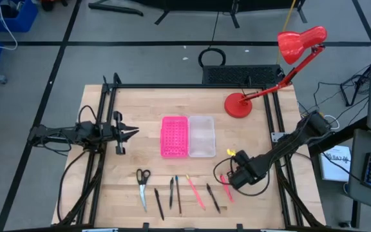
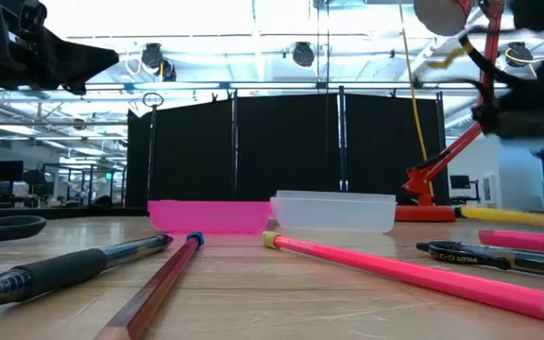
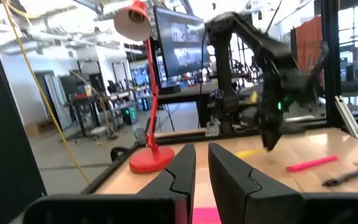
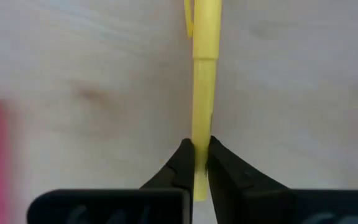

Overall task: Pick & place school supplies into a supply box
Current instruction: Put the yellow pen into the supply box

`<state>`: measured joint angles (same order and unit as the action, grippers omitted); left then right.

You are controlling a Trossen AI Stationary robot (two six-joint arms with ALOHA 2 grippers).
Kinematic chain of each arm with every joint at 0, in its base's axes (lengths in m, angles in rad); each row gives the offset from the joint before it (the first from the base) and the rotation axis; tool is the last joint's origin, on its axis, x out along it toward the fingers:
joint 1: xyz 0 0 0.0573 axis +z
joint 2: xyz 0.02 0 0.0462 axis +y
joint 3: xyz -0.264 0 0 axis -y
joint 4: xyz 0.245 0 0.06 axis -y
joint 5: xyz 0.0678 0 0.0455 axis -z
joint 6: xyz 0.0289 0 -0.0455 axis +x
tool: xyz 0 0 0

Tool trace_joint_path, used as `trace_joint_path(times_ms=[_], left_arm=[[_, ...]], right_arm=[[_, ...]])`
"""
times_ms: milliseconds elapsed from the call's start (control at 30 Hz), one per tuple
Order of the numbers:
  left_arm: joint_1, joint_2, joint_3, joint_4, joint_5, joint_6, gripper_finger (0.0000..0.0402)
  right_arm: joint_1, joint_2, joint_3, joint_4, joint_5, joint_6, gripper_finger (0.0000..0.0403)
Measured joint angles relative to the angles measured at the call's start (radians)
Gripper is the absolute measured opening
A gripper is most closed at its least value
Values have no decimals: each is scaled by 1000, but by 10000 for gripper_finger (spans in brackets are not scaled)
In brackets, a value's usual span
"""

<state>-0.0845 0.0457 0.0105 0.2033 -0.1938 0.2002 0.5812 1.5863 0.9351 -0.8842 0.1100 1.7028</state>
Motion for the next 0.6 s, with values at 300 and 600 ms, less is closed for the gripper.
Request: trace_joint_path(times_ms=[300, 600], left_arm=[[0, 0, 0, -29, 1, -57, 51], [0, 0, 0, -30, 1, -82, 51]], right_arm=[[-6, -236, 5, 170, 292, -44, 17], [-223, -300, 7, 624, 346, -262, 17]])
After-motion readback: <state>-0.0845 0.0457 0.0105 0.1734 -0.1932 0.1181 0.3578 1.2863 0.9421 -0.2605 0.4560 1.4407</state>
